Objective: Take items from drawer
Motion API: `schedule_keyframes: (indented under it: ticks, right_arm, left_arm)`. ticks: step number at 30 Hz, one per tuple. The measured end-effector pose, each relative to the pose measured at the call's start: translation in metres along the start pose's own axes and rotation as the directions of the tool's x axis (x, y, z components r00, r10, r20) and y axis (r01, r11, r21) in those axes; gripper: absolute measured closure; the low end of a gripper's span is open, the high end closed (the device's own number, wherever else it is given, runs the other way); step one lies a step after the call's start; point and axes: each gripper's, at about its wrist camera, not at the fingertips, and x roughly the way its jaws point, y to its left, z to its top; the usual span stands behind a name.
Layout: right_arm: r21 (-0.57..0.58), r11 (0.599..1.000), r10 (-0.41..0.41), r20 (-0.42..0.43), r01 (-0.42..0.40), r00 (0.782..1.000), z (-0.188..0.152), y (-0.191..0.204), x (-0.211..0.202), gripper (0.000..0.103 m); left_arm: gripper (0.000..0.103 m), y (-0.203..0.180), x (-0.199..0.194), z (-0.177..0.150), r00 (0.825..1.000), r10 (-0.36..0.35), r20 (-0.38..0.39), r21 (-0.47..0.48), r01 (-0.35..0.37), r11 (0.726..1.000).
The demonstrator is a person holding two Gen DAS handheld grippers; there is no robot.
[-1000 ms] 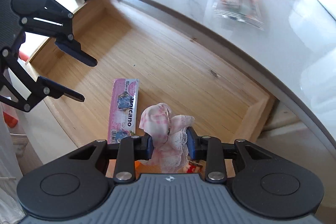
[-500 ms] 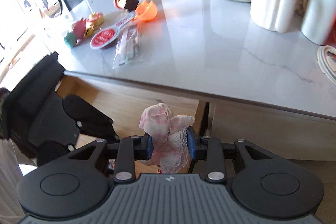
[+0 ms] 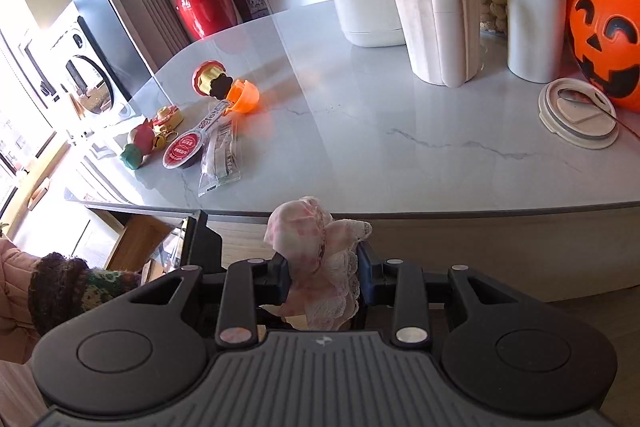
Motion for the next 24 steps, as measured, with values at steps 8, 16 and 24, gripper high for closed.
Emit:
schedule_keyframes:
  ticks: [8, 16, 24]
  right_arm:
    - [-0.007, 1.000, -0.023, -0.006, 0.023, 1.000, -0.002, -0.001, 0.002, 0.071]
    - [-0.040, 0.998, -0.051, -0.012, 0.051, 0.999, -0.003, 0.006, 0.005, 0.071]
    - [-0.062, 0.995, -0.074, -0.023, 0.073, 0.997, -0.005, 0.009, 0.008, 0.071]
  left_arm:
    - [0.068, 0.003, 0.002, -0.005, 0.999, -0.032, -0.043, -0.014, 0.032, 0.999]
    - [0.070, 0.005, -0.010, -0.009, 0.999, -0.009, -0.034, -0.059, 0.007, 0.998]
    - [0.070, 0.012, -0.049, -0.031, 0.997, 0.075, 0.013, -0.008, -0.075, 0.997]
